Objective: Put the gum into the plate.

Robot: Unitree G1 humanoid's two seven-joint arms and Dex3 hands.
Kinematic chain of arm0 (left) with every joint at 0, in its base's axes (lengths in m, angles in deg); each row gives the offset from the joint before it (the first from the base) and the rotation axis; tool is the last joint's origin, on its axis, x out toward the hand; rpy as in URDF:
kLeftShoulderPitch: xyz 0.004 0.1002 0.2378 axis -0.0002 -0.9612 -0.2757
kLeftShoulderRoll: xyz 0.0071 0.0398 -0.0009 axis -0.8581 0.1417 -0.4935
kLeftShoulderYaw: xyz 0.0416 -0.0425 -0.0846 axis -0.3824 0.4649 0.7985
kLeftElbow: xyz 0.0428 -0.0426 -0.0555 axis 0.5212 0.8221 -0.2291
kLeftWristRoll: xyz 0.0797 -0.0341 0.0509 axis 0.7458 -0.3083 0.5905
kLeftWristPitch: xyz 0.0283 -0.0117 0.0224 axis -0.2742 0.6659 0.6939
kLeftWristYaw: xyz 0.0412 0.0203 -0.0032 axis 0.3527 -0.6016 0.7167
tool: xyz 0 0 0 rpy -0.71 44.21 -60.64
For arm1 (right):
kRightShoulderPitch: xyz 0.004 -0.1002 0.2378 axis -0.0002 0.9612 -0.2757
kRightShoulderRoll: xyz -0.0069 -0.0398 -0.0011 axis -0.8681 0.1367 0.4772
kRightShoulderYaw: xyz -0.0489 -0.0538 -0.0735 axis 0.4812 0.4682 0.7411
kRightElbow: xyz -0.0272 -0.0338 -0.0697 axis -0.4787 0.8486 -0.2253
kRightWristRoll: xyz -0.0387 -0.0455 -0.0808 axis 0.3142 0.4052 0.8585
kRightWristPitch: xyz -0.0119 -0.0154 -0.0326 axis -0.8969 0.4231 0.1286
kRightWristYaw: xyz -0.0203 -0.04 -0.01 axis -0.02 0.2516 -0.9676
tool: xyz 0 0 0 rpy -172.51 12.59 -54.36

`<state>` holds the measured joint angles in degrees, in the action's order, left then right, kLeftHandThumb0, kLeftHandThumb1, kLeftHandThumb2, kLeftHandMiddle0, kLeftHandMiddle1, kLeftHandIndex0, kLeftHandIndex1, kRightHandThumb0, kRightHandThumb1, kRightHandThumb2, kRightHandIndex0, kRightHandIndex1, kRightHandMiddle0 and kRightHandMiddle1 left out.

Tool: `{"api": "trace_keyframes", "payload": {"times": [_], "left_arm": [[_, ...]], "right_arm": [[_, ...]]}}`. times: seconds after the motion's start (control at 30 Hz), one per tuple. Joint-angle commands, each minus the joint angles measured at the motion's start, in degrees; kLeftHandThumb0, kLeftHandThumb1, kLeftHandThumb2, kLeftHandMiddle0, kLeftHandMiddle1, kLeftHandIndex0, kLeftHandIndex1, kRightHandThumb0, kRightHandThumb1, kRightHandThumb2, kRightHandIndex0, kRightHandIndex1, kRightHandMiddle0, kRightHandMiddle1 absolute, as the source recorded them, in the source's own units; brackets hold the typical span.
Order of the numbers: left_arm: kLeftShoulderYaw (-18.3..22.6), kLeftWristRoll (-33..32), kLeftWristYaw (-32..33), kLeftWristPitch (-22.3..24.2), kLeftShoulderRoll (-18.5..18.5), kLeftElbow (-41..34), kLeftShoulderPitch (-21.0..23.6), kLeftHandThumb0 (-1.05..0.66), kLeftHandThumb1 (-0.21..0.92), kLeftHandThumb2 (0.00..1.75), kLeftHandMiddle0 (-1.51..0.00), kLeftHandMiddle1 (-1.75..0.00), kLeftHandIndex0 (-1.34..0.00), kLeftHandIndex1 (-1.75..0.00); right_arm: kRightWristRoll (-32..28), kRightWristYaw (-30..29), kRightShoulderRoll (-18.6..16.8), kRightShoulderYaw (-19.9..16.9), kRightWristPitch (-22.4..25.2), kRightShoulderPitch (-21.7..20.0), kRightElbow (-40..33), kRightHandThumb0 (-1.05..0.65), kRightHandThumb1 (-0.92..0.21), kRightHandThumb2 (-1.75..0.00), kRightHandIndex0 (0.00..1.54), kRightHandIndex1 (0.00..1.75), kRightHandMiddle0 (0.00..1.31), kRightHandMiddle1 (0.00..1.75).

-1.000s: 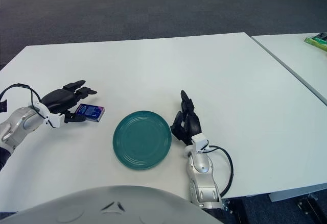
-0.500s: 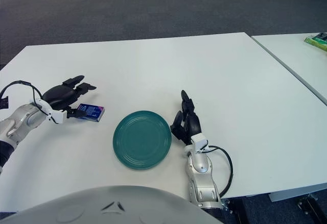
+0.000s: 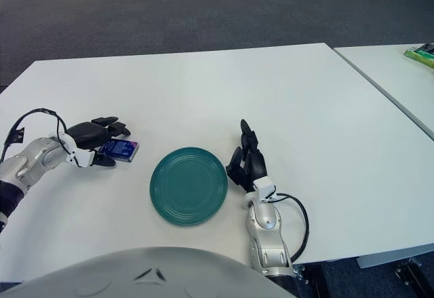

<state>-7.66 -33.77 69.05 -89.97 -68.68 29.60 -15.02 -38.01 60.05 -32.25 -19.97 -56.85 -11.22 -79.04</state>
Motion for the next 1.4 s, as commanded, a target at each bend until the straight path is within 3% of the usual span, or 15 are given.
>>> {"api": "trace_keyframes", "payload": {"times": [0.0,0.1,0.27,0.57,0.83,0.87,0.9,0.93,0.97,1.0,1.07,1.13,1.27,1.37], "left_arm": [[-1.7,-0.2,-1.9,-1.9,-0.6,0.7,1.0,-1.05,0.92,0.29,-0.24,-0.11,-0.01,-1.07],[-2.8,0.2,-2.8,-2.4,-0.8,1.2,1.1,-1.05,0.92,0.28,-0.24,-0.12,-0.02,-1.08],[-4.5,-0.2,-5.1,-3.0,-0.7,3.0,2.0,-1.05,0.92,0.25,-0.05,-0.46,-0.05,-1.2],[-6.8,-0.3,-6.8,-3.0,-0.2,5.4,3.5,-1.05,0.9,0.16,0.0,-0.53,-0.05,-1.29],[-9.5,0.6,-7.8,-2.9,0.8,8.1,5.6,-1.05,0.92,0.11,0.0,-0.59,-0.05,-1.22],[-9.9,0.8,-7.9,-2.7,1.2,8.9,6.1,-1.04,0.92,0.1,0.0,-0.83,-0.07,-1.31],[-10.4,1.1,-7.9,-2.4,1.8,10.3,7.0,-1.04,0.92,0.09,0.0,-0.92,-0.08,-1.34],[-10.8,1.3,-7.8,-2.3,2.2,11.4,7.6,-0.99,0.91,0.09,-0.01,-1.22,-0.1,-1.48],[-11.1,1.3,-7.7,-2.2,2.5,12.0,8.0,-0.96,0.91,0.08,-0.01,-1.41,-0.11,-1.58],[-11.4,1.9,-6.4,-1.4,3.3,13.7,8.8,-0.95,0.91,0.08,-0.01,-1.48,-0.12,-1.61],[-12.1,3.4,-3.0,0.5,4.8,16.4,9.8,-0.65,0.65,0.68,-0.24,-1.64,-0.35,-1.67],[-12.3,5.1,1.6,2.7,5.5,16.1,9.4,-0.55,0.53,0.93,-0.41,-1.69,-0.44,-1.71],[-14.2,9.4,11.8,5.2,6.7,16.2,8.3,-0.48,0.38,1.2,-0.71,-1.73,-0.55,-1.74],[-14.9,11.0,18.2,6.9,7.7,16.2,6.6,-0.48,0.33,1.29,-0.83,-1.74,-0.6,-1.74]], "right_arm": [[-0.3,0.0,-0.1,-0.1,4.8,2.7,5.2,-0.67,-0.92,-1.05,0.03,0.0,0.0,0.16],[-0.4,0.1,-0.2,-0.1,4.9,2.8,5.1,-0.67,-0.92,-1.04,0.03,0.0,0.0,0.16],[-0.3,0.1,0.0,-0.2,5.1,2.7,5.1,-0.69,-0.92,-1.05,0.02,0.0,0.0,0.16],[-0.1,0.2,0.2,-0.2,5.4,2.7,5.1,-0.69,-0.92,-1.05,0.02,0.0,0.0,0.14],[0.2,-0.2,0.1,-0.2,4.8,2.8,5.3,-0.69,-0.92,-1.05,0.03,0.0,0.0,0.14],[0.3,-0.2,0.1,-0.2,4.6,2.8,5.4,-0.69,-0.92,-1.05,0.03,0.0,0.0,0.14],[0.2,-0.3,0.0,-0.3,4.4,2.7,5.6,-0.69,-0.92,-1.05,0.03,0.0,0.0,0.14],[0.1,-0.3,0.0,-0.3,4.3,2.7,5.7,-0.69,-0.92,-1.04,0.03,0.0,0.0,0.14],[0.1,-0.2,0.0,-0.4,4.3,2.6,5.8,-0.69,-0.92,-1.04,0.03,0.0,0.0,0.14],[0.0,-0.2,0.0,-0.4,4.2,2.6,5.8,-0.69,-0.92,-1.04,0.03,0.0,0.0,0.14],[-0.1,-0.2,0.0,-0.5,4.0,2.6,5.9,-0.69,-0.92,-1.05,0.03,0.0,0.0,0.14],[-0.1,-0.2,-0.1,-0.5,3.9,2.6,5.9,-0.69,-0.92,-1.05,0.03,0.0,0.0,0.14],[-0.2,-0.3,-0.2,-0.6,3.4,2.8,6.0,-0.7,-0.92,-1.05,0.03,0.0,0.0,0.14],[-0.5,-0.4,-0.4,-0.9,3.1,2.9,6.1,-0.71,-0.92,-1.05,0.03,0.0,0.0,0.14]]}}
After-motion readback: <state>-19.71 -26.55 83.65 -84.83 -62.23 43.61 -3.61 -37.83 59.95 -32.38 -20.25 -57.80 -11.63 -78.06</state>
